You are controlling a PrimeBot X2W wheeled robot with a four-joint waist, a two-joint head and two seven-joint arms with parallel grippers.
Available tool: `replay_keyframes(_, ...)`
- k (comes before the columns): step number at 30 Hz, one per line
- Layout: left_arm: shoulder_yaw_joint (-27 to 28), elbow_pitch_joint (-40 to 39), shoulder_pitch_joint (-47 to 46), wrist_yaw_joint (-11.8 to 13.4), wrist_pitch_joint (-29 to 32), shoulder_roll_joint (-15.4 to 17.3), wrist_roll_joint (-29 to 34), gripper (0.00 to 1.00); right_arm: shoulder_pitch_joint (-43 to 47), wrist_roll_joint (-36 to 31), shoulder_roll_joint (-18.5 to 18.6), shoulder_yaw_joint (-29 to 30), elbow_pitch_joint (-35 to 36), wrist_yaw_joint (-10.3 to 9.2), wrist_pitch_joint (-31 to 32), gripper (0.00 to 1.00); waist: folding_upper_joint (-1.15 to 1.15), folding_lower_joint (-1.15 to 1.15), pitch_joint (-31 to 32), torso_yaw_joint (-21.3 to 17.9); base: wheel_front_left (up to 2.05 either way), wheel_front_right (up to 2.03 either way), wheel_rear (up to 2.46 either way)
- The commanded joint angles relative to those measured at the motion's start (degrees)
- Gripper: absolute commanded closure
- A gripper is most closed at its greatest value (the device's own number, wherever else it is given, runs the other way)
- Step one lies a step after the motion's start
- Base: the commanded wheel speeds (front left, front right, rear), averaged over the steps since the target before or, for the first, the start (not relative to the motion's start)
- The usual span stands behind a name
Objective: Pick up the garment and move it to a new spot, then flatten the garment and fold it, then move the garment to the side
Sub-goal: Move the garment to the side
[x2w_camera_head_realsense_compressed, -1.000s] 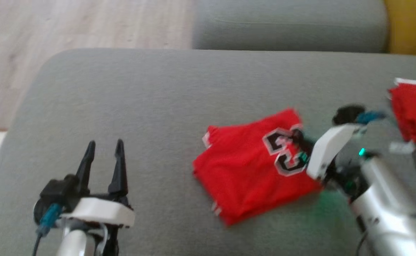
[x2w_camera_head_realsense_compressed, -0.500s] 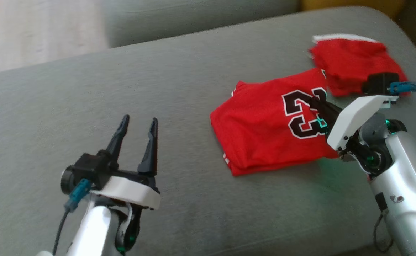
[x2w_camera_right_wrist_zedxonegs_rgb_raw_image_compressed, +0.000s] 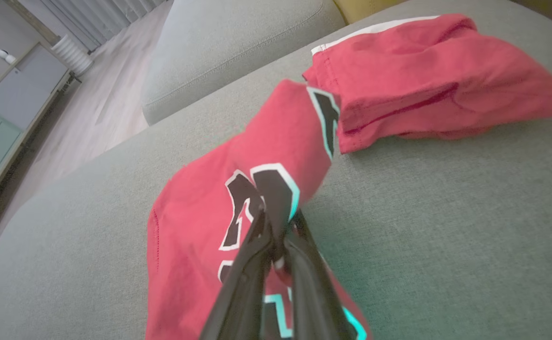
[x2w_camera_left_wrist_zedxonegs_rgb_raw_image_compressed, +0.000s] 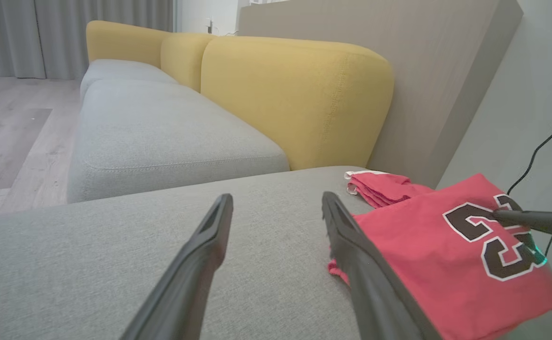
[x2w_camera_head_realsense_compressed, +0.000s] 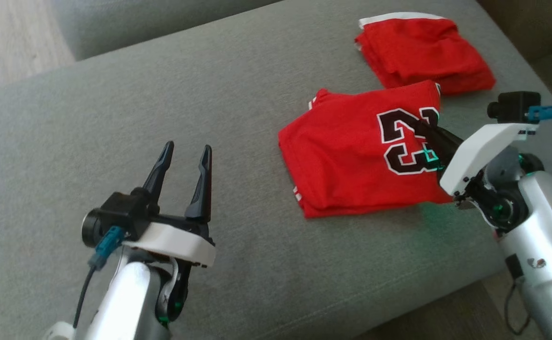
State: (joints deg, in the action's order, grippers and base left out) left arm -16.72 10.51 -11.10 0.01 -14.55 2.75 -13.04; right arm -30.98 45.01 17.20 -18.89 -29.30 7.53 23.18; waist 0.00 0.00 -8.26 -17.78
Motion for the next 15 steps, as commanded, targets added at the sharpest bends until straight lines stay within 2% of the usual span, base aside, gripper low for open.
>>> replay_keyframes(1,1.3,-1.7,-2.8,0.1,-0.4,0.1,0.8,0.0,-2.8,0.3,1.3,-1.4,2.7,-0.04,-0.4,1.0,0.0,0.0,-1.3,1.4,0.0,0.0,0.0)
replay_keyframes(8,1.1,-0.3,-4.4,0.1,-0.4,0.4,2.2,0.0,-12.6,2.2,5.3,-5.4,1.8,-0.04,0.6,1.0,0.0,0.0,-6.5,5.1,0.0,0.0,0.0)
replay_keyframes(15,0.2,-0.1,-7.8,0.5,-0.3,0.8,3.9,0.0,-24.9,4.8,10.8,-11.2,-2.5,-0.04,1.4,1.0,0.0,0.0,-13.8,8.0,0.0,0.0,0.0)
